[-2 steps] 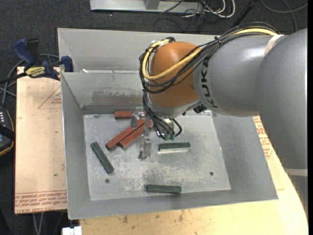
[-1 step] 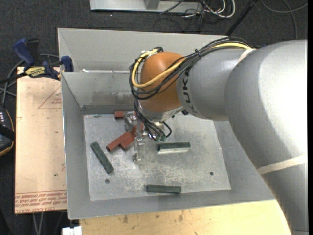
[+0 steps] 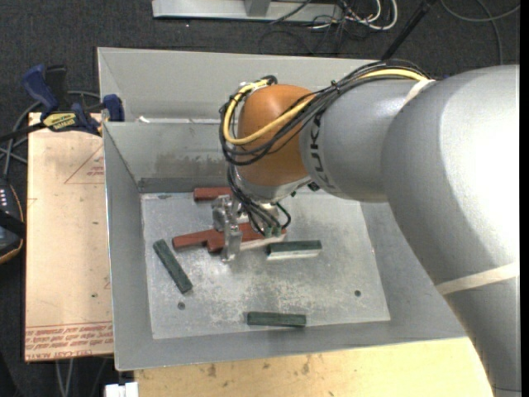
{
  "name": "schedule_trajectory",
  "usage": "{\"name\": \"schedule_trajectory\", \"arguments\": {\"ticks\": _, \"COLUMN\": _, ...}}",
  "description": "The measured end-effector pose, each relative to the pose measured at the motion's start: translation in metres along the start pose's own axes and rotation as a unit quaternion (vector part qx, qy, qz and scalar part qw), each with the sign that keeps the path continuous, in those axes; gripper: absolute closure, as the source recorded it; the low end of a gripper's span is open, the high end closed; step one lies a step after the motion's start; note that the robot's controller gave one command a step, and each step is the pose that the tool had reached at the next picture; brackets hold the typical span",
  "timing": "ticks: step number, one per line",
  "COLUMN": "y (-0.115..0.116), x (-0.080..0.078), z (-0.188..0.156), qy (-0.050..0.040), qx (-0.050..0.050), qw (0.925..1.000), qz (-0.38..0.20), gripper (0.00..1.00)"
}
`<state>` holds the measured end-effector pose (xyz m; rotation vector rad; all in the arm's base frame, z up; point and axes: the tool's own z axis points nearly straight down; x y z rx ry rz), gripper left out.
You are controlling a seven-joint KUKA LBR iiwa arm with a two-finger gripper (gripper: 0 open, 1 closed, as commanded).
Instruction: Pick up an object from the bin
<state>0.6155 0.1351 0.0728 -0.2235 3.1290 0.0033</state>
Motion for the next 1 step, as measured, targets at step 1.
{"name": "schedule_trajectory", "arguments": {"ticks": 1, "y": 0.0189, "x": -0.0123, "z": -0.1452, "qy": -0.0031, "qx": 0.000, "qw": 0.9904, "qz": -0.139, "gripper": 1.00}}
